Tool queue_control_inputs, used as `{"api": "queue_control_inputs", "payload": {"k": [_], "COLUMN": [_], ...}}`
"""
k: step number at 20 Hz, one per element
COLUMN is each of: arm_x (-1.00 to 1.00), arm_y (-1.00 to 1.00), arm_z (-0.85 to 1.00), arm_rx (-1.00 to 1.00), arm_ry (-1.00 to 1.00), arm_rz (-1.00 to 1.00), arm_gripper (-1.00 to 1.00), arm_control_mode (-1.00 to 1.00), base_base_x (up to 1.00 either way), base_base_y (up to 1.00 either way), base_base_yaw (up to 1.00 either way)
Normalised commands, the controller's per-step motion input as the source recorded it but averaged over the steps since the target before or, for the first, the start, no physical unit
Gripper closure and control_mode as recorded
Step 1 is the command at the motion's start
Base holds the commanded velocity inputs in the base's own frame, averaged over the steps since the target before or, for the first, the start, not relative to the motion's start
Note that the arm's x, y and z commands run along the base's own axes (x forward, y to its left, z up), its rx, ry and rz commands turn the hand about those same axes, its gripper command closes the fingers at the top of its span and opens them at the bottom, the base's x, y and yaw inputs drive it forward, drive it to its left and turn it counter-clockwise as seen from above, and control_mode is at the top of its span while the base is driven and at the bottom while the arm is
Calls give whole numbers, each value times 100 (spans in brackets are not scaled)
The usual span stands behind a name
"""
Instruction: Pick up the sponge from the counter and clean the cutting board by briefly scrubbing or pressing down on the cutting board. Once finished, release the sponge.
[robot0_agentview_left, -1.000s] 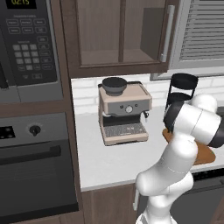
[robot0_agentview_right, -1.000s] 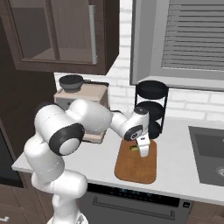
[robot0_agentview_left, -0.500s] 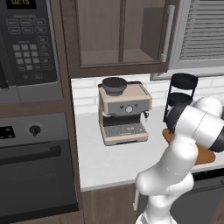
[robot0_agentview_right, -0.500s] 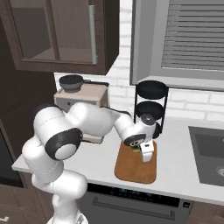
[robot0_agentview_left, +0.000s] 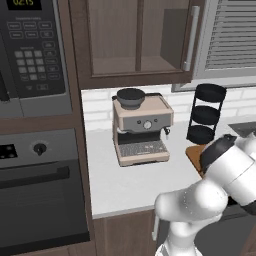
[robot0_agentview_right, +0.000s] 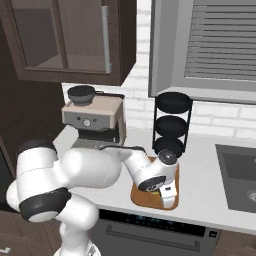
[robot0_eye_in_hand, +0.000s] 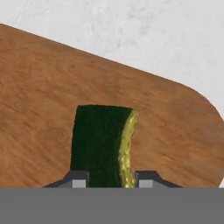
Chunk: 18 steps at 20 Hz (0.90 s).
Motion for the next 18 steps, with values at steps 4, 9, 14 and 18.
{"api": "queue_control_inputs", "payload": {"k": [4,9,14,18], "arm_x": [-48,29,81,84], "arm_y": [0,0,0,0], "arm_z": [-1,0,0,0], "arm_rx": [-5,-1,0,0], "arm_ry": [3,4,7,1], "arm_rz": [0,0,0,0], "arm_gripper": [100,100,100,100], "arm_control_mode": [-100,-100,-100,-100], "base_base_x": [0,0,0,0], "base_base_y": [0,0,0,0], "base_base_yaw": [0,0,0,0]}}
